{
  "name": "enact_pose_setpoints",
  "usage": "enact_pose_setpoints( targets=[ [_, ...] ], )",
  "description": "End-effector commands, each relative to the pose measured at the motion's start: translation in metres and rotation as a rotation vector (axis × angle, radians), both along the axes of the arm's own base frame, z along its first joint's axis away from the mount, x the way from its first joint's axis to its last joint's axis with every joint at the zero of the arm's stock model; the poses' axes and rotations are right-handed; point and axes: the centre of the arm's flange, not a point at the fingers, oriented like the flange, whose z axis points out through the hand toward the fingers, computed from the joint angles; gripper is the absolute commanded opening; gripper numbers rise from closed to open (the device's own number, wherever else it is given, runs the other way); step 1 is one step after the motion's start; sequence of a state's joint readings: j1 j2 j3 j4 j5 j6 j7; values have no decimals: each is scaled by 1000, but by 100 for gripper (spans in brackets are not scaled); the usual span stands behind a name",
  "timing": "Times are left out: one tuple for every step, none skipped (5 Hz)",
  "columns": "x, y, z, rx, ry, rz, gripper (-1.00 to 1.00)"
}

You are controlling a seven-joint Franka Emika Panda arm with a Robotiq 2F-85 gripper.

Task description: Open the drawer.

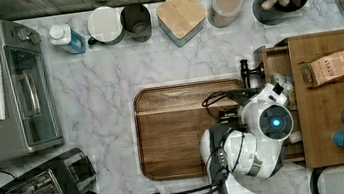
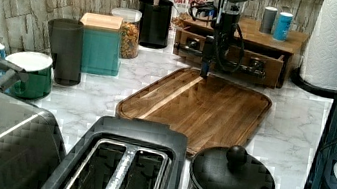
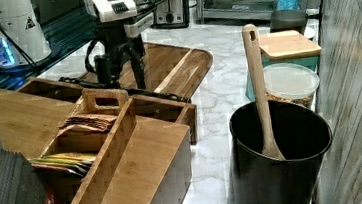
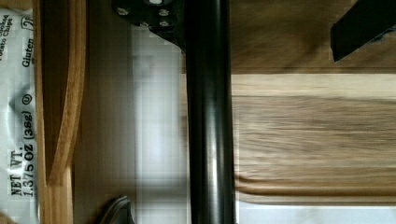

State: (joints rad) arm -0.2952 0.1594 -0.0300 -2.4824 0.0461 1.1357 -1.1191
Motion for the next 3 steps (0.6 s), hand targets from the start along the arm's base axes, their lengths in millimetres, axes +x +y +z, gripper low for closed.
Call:
enact_pose_setpoints(
  targets=[
    [0, 201, 11, 37, -26, 196, 100],
    [6, 221, 19, 64, 21, 146, 100],
    [9, 240, 22, 48, 15, 107, 100]
  ],
)
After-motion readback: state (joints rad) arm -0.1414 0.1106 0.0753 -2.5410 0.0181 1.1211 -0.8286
